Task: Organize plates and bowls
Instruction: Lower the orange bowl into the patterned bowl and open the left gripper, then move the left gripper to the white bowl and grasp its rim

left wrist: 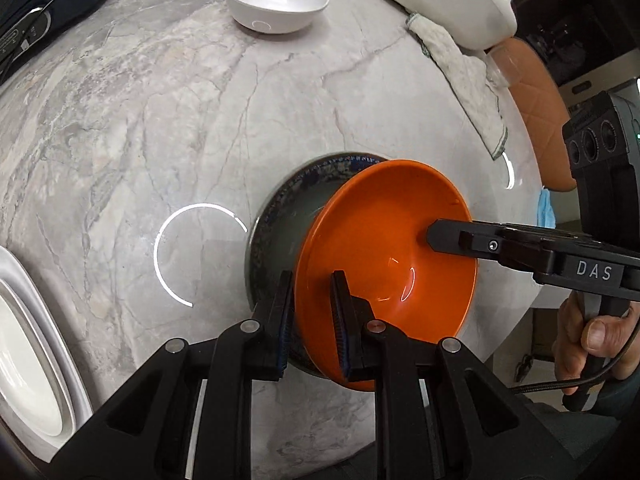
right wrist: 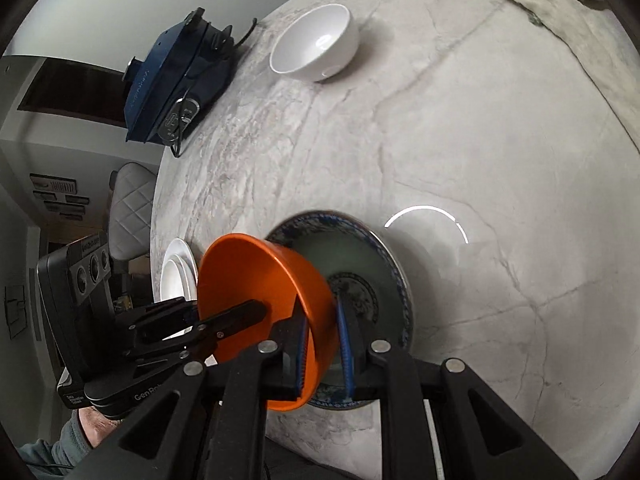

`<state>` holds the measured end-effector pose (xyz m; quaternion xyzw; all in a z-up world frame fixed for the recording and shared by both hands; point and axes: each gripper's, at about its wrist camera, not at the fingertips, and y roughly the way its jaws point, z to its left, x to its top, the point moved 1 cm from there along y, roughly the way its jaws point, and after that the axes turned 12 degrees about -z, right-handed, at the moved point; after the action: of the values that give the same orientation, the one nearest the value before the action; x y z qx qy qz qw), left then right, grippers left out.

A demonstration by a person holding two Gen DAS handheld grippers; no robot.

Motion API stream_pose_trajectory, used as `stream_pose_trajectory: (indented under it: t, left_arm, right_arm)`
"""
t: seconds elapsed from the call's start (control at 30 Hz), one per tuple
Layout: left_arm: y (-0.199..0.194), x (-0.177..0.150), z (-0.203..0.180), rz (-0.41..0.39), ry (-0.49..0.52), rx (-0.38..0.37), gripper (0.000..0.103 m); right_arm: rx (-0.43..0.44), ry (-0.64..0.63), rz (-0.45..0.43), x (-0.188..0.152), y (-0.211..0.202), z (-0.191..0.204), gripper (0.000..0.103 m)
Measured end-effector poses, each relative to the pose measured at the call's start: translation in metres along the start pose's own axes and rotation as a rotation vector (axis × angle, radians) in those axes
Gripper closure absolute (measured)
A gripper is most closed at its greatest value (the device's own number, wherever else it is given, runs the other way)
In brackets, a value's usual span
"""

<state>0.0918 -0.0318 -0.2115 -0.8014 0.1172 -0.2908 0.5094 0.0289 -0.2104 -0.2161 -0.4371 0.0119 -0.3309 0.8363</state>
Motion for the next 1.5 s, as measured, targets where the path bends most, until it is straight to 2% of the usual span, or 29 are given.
stream_pose_trajectory:
  t: [0.27,0.37,0.4,0.47,0.5,0.53,0.77,0.83,0.87,0.9,0.93,0.97,1.0,1.07,1.2,1.33,1.4,1.5]
  left_arm:
    - [0.024,-0.013,-0.007,0.025,0.007,0.054,0.085]
    - [0.026,-0.010,-0.003,0.015,-0.017,0.043,0.081]
    - [0.025,-0.005,-0.001,0.009,-0.019,0.041,0.077]
    - [0.019,-0.001,-0.001,-0.016,-0.018,0.035,0.061]
    - [0.013,0.001,0.000,-0.030,-0.023,0.011,0.048]
    - [0.009,0.003,0.000,-0.040,-0.027,0.000,0.043]
    - [-0.012,0.014,0.009,-0.078,-0.072,-0.020,0.037]
    - [-0.022,0.016,0.014,-0.102,-0.084,-0.041,0.023]
    - [-0.024,0.018,0.016,-0.112,-0.092,-0.046,0.019]
    - [-0.025,0.019,0.018,-0.123,-0.103,-0.048,0.010]
    - [-0.026,0.020,0.019,-0.132,-0.115,-0.050,0.002]
    - [-0.027,0.022,0.023,-0.137,-0.125,-0.048,0.000]
    - [-0.027,0.022,0.026,-0.145,-0.131,-0.039,0.000]
    - [-0.031,0.027,0.033,-0.182,-0.134,-0.010,0.000]
    - [-0.037,0.047,0.046,-0.223,-0.137,-0.004,0.000]
    - [-0.031,0.083,0.064,-0.180,-0.164,0.003,0.000]
    - [-0.023,0.107,0.075,-0.161,-0.172,0.035,0.000]
    - [-0.015,0.147,0.094,-0.193,-0.201,0.073,0.000]
  right_arm:
    - [-0.067,-0.021,0.002,-0.016,0.007,-0.022,0.087]
    - [-0.075,-0.041,-0.009,-0.015,0.006,-0.020,0.088]
    - [-0.081,-0.050,-0.011,-0.014,0.006,-0.019,0.088]
    - [-0.093,-0.067,-0.008,-0.013,0.008,-0.017,0.089]
    - [-0.100,-0.078,-0.007,-0.014,0.008,-0.016,0.090]
    - [-0.107,-0.093,-0.002,-0.014,0.008,-0.014,0.090]
    - [-0.129,-0.140,0.013,-0.019,0.009,-0.009,0.090]
    - [-0.118,-0.137,0.009,-0.021,0.005,-0.008,0.085]
    - [-0.099,-0.134,0.002,-0.021,0.003,-0.007,0.075]
    - [-0.069,-0.125,-0.012,-0.021,0.000,-0.006,0.058]
    - [-0.029,-0.111,-0.033,-0.020,-0.005,-0.005,0.048]
    - [0.019,-0.090,-0.063,-0.019,-0.012,-0.004,0.025]
    - [0.072,-0.064,-0.102,-0.018,-0.020,-0.004,0.009]
    - [0.157,0.005,-0.178,-0.012,-0.034,-0.012,0.000]
    - [0.191,0.152,-0.211,0.007,-0.044,-0.041,0.000]
    - [0.149,0.150,-0.271,0.039,-0.057,-0.057,0.000]
    - [0.134,0.137,-0.287,0.062,-0.060,-0.061,0.004]
    - [0.134,0.116,-0.298,0.101,-0.057,-0.061,0.010]
